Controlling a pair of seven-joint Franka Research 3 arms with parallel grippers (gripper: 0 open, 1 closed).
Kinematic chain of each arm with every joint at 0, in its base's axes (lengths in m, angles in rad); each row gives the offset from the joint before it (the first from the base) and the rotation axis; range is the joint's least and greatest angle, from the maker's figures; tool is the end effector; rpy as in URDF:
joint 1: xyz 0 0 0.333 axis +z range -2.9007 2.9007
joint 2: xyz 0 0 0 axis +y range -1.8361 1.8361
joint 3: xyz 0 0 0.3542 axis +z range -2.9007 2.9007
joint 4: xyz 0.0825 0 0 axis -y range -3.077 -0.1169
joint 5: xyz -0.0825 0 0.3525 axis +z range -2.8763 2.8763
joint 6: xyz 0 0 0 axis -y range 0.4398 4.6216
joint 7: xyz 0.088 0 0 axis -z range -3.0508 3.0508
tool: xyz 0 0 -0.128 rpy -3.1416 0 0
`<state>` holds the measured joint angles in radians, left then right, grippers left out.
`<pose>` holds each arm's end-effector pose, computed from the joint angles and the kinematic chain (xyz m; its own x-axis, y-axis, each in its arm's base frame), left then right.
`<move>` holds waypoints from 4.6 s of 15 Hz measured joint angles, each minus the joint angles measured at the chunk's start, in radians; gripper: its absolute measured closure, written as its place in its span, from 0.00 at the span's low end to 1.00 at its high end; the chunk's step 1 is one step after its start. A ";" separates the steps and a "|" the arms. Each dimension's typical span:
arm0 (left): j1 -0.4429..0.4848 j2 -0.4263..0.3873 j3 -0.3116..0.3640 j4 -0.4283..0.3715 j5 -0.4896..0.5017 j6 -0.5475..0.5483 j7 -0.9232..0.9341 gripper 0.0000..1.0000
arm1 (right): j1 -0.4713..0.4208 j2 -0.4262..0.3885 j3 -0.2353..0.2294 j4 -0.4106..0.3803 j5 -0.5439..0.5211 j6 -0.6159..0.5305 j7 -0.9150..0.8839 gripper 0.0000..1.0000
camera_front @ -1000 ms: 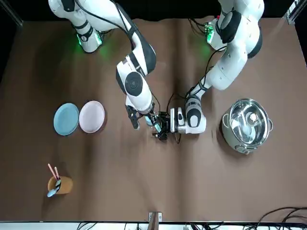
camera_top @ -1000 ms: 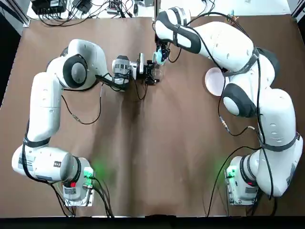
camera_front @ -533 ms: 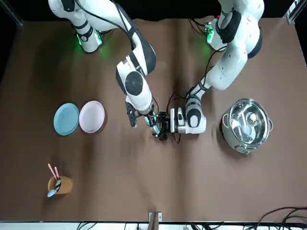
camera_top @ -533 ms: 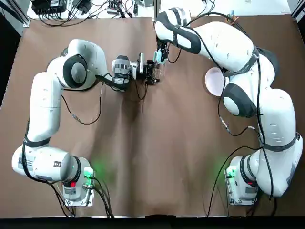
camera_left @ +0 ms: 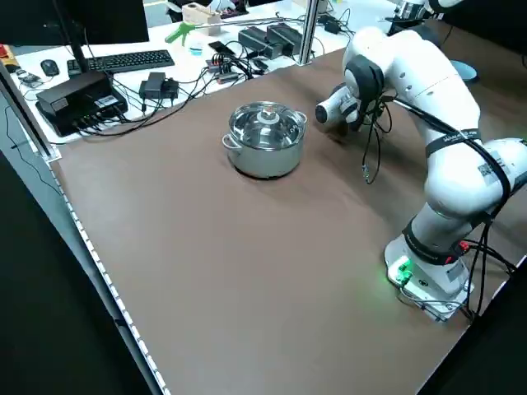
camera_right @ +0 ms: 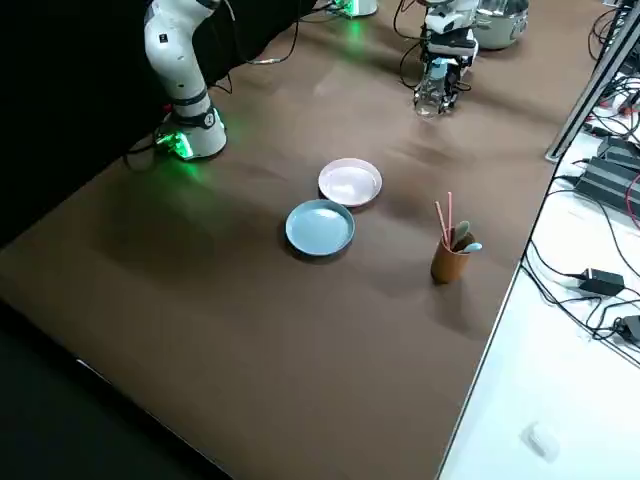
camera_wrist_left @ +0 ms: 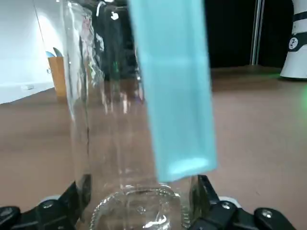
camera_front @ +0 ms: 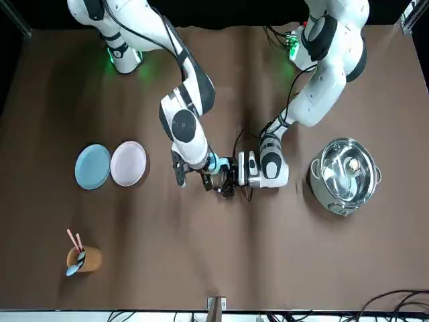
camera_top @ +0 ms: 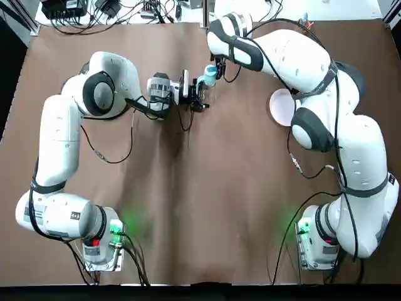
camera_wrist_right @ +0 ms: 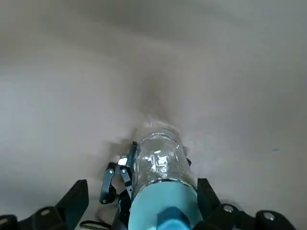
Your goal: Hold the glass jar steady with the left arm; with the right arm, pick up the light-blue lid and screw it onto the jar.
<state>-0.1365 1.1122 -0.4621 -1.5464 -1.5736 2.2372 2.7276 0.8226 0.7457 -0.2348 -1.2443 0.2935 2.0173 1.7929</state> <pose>0.5771 -0.3825 0.0838 -0.0782 -0.1714 0.9821 -0.9965 0.0421 -0.0720 0.5813 0.4731 0.3531 0.3030 -0.9456 -0.1183 -0.9528 -0.3031 -0.0180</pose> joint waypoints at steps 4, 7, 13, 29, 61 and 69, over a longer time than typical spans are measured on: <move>-0.001 0.000 0.000 -0.001 0.001 0.000 0.000 0.05 | 0.000 0.000 -0.002 0.006 -0.001 0.004 0.000 0.00; -0.001 0.000 0.000 -0.002 0.001 0.000 0.000 0.05 | 0.000 0.000 -0.003 0.008 -0.001 0.004 0.000 0.00; -0.001 0.000 -0.002 -0.001 0.020 -0.002 0.001 0.05 | 0.000 0.000 -0.002 0.010 -0.001 -0.033 -0.005 0.00; 0.001 -0.001 -0.004 0.002 0.063 -0.004 -0.005 0.05 | -0.136 -0.040 -0.003 0.036 0.000 -0.180 -0.304 0.00; 0.116 -0.038 -0.004 -0.035 0.124 -0.043 -0.104 0.01 | -0.695 -0.476 -0.002 0.032 -0.238 -0.608 -1.879 0.00; 0.171 -0.104 -0.006 -0.033 0.268 -0.090 -0.279 0.01 | -0.694 -0.612 0.003 -0.144 -0.234 -0.523 -1.880 0.00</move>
<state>0.0343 1.0084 -0.4685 -1.5799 -1.3057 2.1470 2.4483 0.1291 0.1340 -0.2320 -1.3882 0.0595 1.4943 -0.0867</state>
